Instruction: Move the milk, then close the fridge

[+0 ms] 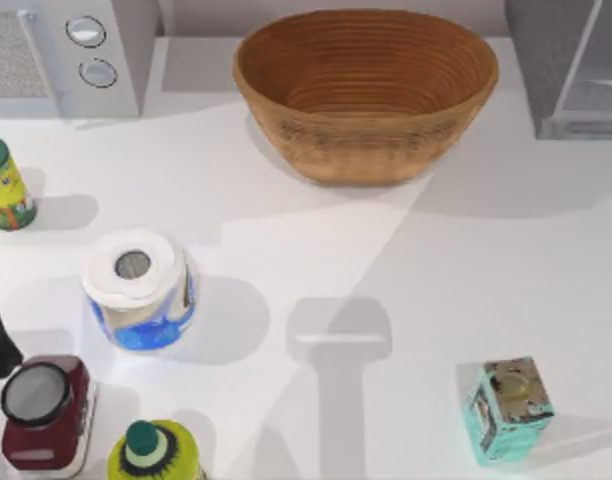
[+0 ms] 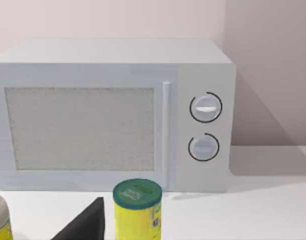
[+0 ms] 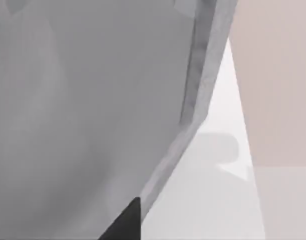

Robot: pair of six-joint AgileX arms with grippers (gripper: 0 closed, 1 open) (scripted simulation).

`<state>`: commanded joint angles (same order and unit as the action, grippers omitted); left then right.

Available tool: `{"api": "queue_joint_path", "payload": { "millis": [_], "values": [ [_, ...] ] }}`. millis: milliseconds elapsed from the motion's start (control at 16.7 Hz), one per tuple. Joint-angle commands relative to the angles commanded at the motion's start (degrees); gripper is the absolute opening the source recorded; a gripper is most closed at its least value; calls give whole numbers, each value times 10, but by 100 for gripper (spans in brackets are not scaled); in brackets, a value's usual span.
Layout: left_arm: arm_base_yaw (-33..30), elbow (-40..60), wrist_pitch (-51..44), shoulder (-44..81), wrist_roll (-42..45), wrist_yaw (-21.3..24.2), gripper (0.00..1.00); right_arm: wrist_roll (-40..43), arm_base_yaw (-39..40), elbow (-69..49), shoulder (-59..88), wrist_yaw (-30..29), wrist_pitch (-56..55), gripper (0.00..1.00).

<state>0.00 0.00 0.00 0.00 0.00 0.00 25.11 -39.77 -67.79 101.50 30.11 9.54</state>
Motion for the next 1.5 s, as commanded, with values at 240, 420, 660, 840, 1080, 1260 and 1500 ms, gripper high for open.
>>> {"api": "queue_joint_path", "payload": {
  "millis": [240, 420, 660, 840, 1080, 1260, 1500],
  "values": [
    [0, 0, 0, 0, 0, 0, 100, -97, 141, 46, -33, -111, -51, 100],
    [0, 0, 0, 0, 0, 0, 100, -168, 245, 81, -57, -193, -88, 100],
    [0, 0, 0, 0, 0, 0, 100, -239, 349, 116, -80, -276, -125, 100],
    [0, 0, 0, 0, 0, 0, 100, -261, 381, 127, -87, -301, -137, 100],
    [0, 0, 0, 0, 0, 0, 100, -259, 374, 129, -84, -303, -135, 100],
    [0, 0, 0, 0, 0, 0, 100, -259, 374, 107, -63, -303, -129, 100],
    [0, 0, 0, 0, 0, 0, 100, -259, 374, -3, 27, -305, -108, 100]
  ]
}}
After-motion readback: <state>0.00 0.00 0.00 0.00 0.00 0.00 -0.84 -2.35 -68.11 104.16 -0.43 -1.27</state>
